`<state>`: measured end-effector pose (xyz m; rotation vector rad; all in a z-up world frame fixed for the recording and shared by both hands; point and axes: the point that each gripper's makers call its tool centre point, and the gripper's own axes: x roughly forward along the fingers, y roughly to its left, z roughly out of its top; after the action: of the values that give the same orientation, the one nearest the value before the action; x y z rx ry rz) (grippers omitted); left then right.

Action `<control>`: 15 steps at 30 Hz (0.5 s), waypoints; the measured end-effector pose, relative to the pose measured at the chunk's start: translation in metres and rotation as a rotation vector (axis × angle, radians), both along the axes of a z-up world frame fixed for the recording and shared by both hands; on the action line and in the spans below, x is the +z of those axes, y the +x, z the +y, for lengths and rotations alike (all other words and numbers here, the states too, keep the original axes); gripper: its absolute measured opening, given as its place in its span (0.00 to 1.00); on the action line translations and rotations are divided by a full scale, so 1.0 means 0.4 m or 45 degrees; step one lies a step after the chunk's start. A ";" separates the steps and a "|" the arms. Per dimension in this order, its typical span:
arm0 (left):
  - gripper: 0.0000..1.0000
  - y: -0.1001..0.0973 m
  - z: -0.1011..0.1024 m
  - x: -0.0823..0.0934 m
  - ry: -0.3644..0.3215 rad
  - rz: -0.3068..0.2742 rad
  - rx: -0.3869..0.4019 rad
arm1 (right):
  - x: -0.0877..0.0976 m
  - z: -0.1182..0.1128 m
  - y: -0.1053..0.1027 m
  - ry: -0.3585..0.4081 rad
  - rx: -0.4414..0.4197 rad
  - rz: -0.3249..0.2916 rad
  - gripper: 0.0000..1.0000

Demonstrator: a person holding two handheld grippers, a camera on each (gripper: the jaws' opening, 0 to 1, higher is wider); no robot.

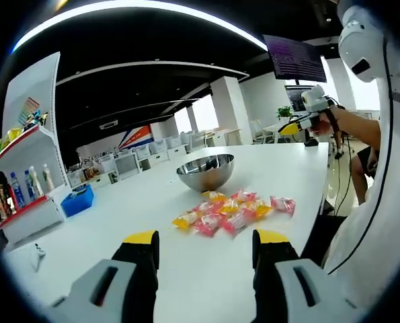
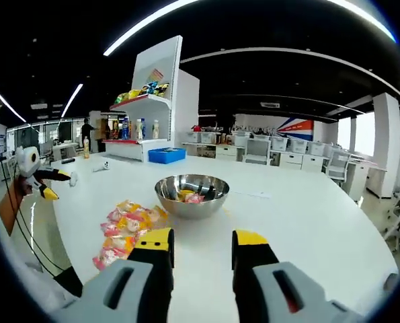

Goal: Pick up the marshmallows scattered on the table and place them into the bowl on the table

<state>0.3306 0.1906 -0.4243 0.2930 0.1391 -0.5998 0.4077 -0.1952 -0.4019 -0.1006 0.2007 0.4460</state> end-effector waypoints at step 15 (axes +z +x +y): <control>0.56 0.008 -0.002 -0.015 -0.014 0.010 -0.004 | -0.098 -0.049 -0.091 0.002 -0.081 0.097 0.34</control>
<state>0.3338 0.1898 -0.4301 0.2800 0.1427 -0.6044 0.3714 -0.2146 -0.4411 -0.0754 0.2776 0.3870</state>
